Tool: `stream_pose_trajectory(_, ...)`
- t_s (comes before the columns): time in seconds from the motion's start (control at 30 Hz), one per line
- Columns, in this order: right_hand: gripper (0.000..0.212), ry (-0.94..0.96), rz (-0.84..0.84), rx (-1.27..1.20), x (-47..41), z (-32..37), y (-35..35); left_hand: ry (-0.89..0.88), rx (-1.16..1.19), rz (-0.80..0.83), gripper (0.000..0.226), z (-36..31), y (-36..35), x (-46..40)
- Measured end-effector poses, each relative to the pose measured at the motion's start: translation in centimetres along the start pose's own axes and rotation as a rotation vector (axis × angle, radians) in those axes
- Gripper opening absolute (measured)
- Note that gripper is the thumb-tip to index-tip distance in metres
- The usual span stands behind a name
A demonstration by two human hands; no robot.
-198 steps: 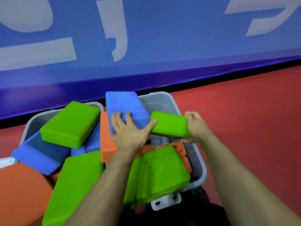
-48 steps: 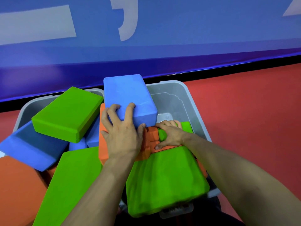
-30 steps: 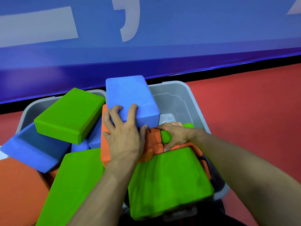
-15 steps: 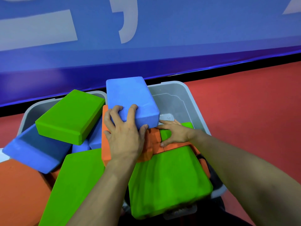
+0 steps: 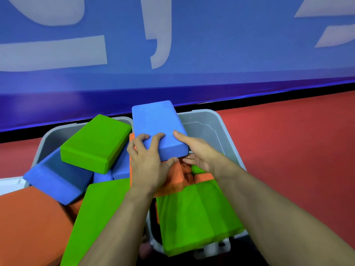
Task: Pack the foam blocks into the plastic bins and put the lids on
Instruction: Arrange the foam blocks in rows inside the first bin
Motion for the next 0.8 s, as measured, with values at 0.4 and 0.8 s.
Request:
stream_pose_trajectory(0.4,0.089,0.352,-0.742,-0.14,6.5,1.6,7.0,0.914,0.322,0.478,0.115,6.6,-1.4,3.3)
stream_pose_trajectory(0.8,0.087,0.638,-0.84,0.345,8.1,4.4,7.9,0.932,0.596,0.298,0.124,6.4,1.4,2.5)
Point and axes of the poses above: each hand's wrist, its own x-axis away from the middle knuckle, its own y-axis out of the back of the hand, z = x × y, the point moved 6 cm from there along -x, towards the middle knuckle, and after that the axes turned 5 degrees about y, right-handed, at the moved point
